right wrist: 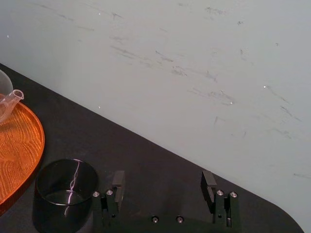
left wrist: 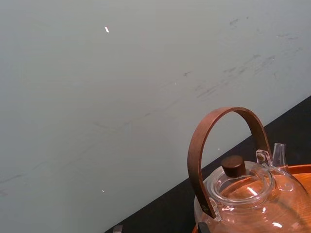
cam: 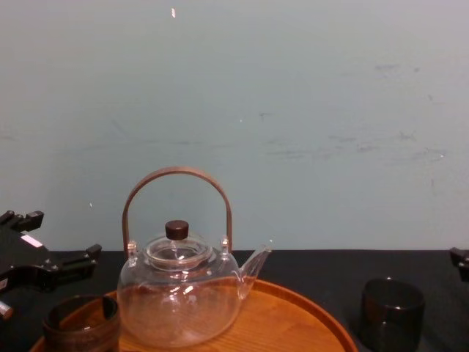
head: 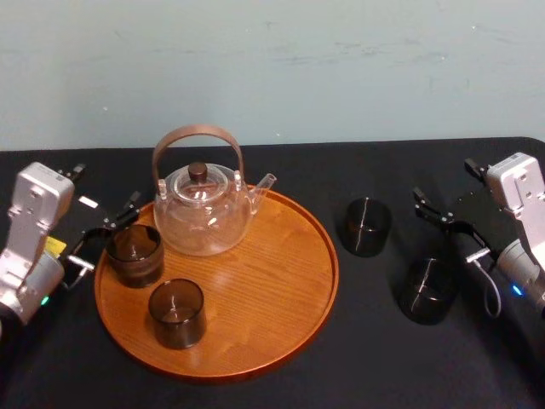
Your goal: Pick up the glass from the table and place it on the tray.
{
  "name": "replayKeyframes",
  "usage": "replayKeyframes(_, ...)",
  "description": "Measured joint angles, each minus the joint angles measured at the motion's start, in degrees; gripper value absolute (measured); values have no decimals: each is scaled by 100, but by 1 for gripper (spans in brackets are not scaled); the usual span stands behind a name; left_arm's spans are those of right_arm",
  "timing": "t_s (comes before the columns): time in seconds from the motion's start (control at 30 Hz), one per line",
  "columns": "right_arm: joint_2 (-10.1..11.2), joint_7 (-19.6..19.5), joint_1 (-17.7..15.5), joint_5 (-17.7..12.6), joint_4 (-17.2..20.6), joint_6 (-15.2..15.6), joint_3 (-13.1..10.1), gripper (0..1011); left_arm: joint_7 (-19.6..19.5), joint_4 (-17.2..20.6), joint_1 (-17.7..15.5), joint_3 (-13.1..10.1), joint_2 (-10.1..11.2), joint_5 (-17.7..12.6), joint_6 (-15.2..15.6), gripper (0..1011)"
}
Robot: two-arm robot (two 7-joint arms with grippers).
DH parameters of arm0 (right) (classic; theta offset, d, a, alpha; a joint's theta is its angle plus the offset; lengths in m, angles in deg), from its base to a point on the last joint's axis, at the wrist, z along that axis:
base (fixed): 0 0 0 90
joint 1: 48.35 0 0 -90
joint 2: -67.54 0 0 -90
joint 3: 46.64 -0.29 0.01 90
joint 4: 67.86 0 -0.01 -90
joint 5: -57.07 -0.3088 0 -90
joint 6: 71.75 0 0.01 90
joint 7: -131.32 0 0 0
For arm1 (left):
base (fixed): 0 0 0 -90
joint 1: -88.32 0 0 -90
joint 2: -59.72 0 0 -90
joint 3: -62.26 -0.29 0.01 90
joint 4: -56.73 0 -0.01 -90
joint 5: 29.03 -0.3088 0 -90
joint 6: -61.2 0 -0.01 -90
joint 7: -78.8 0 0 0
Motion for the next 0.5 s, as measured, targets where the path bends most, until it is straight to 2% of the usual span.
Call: replayKeyframes(0.5,0,0,0,0,0,0,0,1002,0,0,0,0,0,0,0,1001)
